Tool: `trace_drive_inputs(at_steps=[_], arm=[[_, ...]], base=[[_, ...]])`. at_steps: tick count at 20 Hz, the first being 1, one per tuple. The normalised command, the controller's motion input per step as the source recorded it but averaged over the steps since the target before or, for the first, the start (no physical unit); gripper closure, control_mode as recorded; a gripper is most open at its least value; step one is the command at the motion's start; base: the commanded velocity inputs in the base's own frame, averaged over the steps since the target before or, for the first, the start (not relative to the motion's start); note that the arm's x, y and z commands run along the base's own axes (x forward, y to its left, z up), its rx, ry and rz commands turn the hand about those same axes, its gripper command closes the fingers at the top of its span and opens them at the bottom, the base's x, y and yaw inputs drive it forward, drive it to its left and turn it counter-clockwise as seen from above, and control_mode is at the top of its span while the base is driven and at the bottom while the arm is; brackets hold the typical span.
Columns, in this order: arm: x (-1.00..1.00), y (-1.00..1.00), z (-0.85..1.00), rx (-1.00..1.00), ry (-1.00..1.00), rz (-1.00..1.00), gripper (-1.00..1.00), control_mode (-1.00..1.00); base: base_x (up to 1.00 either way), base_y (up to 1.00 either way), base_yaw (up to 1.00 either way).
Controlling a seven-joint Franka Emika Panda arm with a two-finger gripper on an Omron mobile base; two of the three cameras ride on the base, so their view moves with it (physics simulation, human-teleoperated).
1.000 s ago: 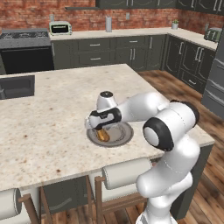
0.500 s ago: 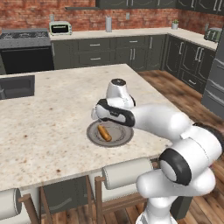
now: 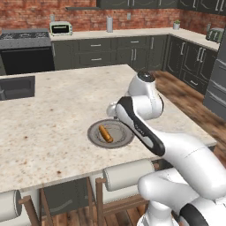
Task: Move the hot dog bun to the plate on the dining table and place the condiment next to that plate. Then navigate to the fridge and take the sausage and place it on the plate as well.
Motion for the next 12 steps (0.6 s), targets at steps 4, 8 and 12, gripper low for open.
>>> trace_drive_inputs(at_steps=[4, 8, 12], arm=[[-0.79, -0.54, 0.51, 0.00, 0.01, 0.00, -1.00, -1.00], [-0.68, -0.36, 0.04, 0.00, 0.01, -0.01, -1.00, -1.00], [-0.12, -0.02, 0.00, 0.00, 0.01, -0.02, -1.00, 1.00]], base=[[0.00, 0.00, 0.00], [0.00, 0.00, 0.00], [-0.66, -0.25, -0.24]])
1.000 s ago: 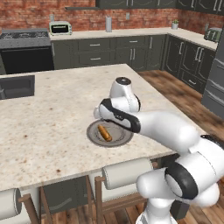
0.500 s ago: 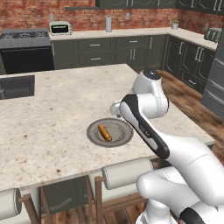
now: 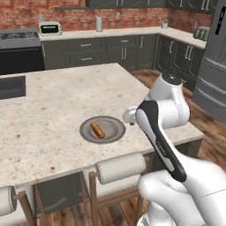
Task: Move the hot dog bun to the plate on the dining table and place the condiment next to that plate. Then navigate to the fridge and take the sausage and place it on the plate as well.
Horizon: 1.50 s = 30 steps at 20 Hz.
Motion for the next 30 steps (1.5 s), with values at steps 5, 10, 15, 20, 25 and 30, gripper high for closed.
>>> trace_drive_inputs(at_steps=[5, 10, 15, 20, 25, 30], arm=[[0.00, 0.00, 0.00, 0.00, 0.00, 0.00, -1.00, 1.00], [0.00, 0.00, 0.00, 0.00, 0.00, 0.00, -1.00, 1.00], [0.00, 0.00, 0.00, 0.00, 0.00, 0.00, -1.00, 1.00], [0.00, 0.00, 0.00, 0.00, 0.00, 0.00, -1.00, 1.00], [0.00, 0.00, 0.00, 0.00, 0.00, 0.00, -1.00, 1.00], [0.00, 0.00, 0.00, 0.00, 0.00, 0.00, -1.00, 1.00]], base=[[-0.41, -0.19, -0.80], [-0.01, -0.42, -0.90], [0.00, -0.85, -0.81], [0.00, -1.00, -0.77], [0.28, -1.00, -0.65], [0.98, -0.39, -0.40]])
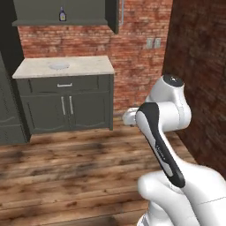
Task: Move the hot dog bun to the plate on the dining table and place the condiment next to that plate. Then navigate to the fridge and take the sausage and place it on the plate as well.
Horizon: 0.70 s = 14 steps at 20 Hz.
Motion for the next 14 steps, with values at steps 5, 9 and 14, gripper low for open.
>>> trace_drive_inputs(at_steps=[5, 9, 14], arm=[[0.00, 0.00, 0.00, 0.00, 0.00, 0.00, -1.00, 1.00], [0.00, 0.00, 0.00, 0.00, 0.00, 0.00, -1.00, 1.00], [0.00, 0.00, 0.00, 0.00, 0.00, 0.00, -1.00, 1.00]], base=[[1.00, 0.38, -0.25], [1.00, 0.94, -0.17], [1.00, 0.94, -0.10]])
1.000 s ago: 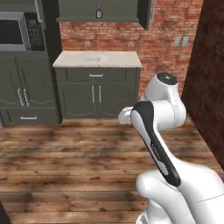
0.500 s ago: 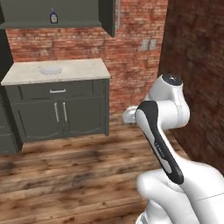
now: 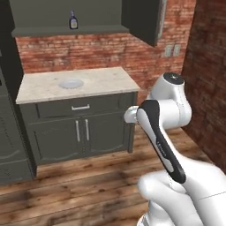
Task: Move the hot dog bun to the plate on the dining table and place the condiment next to that plate. Then navigate to the fridge and take the sausage and place it on the plate as well.
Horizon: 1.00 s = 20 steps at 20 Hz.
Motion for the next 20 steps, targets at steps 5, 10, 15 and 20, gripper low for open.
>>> trace_drive_inputs(at_steps=[5, 10, 15, 20], arm=[[0.00, 0.00, 0.00, 0.00, 0.00, 0.00, -1.00, 1.00], [0.00, 0.00, 0.00, 0.00, 0.00, 0.00, -1.00, 1.00], [0.00, 0.00, 0.00, 0.00, 0.00, 0.00, -1.00, 1.00], [0.00, 0.00, 0.00, 0.00, 0.00, 0.00, -1.00, 1.00]], base=[[1.00, 0.24, -0.04], [1.00, 0.00, 0.00], [1.00, 0.00, 0.00], [1.00, 0.00, 0.00]])
